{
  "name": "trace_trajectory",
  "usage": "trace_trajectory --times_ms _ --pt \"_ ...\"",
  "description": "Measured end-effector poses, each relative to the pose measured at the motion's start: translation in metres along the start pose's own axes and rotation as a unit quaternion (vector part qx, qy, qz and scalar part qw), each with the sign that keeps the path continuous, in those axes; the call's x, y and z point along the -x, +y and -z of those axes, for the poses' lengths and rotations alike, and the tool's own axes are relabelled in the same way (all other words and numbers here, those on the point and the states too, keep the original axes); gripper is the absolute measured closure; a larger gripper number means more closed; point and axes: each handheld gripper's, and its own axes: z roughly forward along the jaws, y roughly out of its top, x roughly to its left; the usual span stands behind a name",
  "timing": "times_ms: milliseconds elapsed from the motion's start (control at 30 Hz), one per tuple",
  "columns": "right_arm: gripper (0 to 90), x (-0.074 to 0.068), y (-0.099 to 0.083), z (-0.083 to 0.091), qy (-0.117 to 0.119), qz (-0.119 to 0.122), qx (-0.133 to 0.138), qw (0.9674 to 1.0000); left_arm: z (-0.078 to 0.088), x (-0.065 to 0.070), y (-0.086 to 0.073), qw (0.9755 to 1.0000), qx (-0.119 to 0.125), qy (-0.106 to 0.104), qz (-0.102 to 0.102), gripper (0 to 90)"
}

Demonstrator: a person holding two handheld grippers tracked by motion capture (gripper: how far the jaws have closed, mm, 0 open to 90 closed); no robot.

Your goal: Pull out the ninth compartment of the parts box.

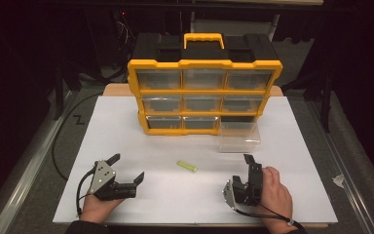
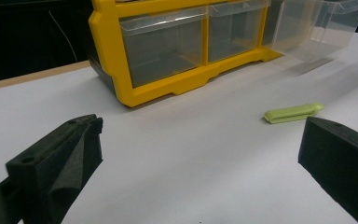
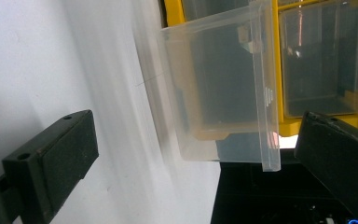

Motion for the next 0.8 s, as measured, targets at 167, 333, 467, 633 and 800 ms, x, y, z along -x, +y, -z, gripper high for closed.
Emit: trace_trajectory --times_ms 167,333,467,633,800 --pt "0.9 0.003 -0.001 0.000 0.012 -0.033 0.000 0.9994 -0.001 -0.001 0.000 1.0000 -0.009 0.003 0.001 0.1" --pt "0.9 0.007 -0.005 -0.001 0.037 -0.094 0.005 0.9949 -0.002 0.000 -0.001 0.9999 -0.011 0.000 -0.002 0.1" --pt "0.9 0.008 -0.008 -0.001 0.047 -0.132 0.008 0.9900 -0.002 0.001 0.000 0.9999 -0.010 -0.001 -0.005 0.1" --pt "0.9 0.012 -0.014 -0.003 0.067 -0.194 0.009 0.9786 -0.001 0.002 0.000 1.0000 -0.003 -0.002 -0.007 0.1" --pt "1.0 0.018 -0.020 -0.004 0.080 -0.254 0.012 0.9637 -0.002 0.002 0.001 0.9999 -0.005 -0.003 -0.008 0.1"
